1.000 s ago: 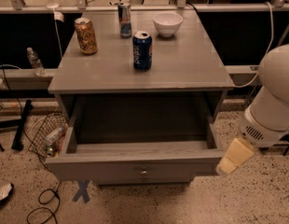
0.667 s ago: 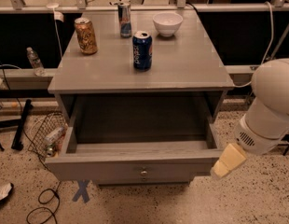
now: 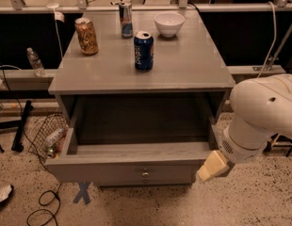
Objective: Close top drawer
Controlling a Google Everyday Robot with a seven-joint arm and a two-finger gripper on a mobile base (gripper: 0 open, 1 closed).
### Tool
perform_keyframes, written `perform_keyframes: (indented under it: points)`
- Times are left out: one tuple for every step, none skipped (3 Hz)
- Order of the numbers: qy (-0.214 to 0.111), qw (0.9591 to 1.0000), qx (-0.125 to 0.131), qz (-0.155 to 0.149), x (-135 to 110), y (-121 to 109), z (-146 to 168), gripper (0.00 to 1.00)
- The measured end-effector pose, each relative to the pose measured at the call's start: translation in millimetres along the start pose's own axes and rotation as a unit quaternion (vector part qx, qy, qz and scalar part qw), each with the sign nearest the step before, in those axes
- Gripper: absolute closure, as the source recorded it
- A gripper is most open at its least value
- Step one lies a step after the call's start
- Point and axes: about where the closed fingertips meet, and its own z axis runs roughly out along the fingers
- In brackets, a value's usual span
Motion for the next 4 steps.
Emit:
perform_keyframes:
  points:
    - [-0.007,0.9998,-0.020,0.007,-8.6,15.4,12.1,0.00]
    - [-0.007,0.9998,-0.019,0.007,-8.6,15.4,12.1,0.00]
    - [-0.003,0.9997,-0.016,0.018,-6.6,19.1,22.5,0.00]
    - [-0.003,0.9990,-0.014,0.043,-3.3,22.1,37.3,0.00]
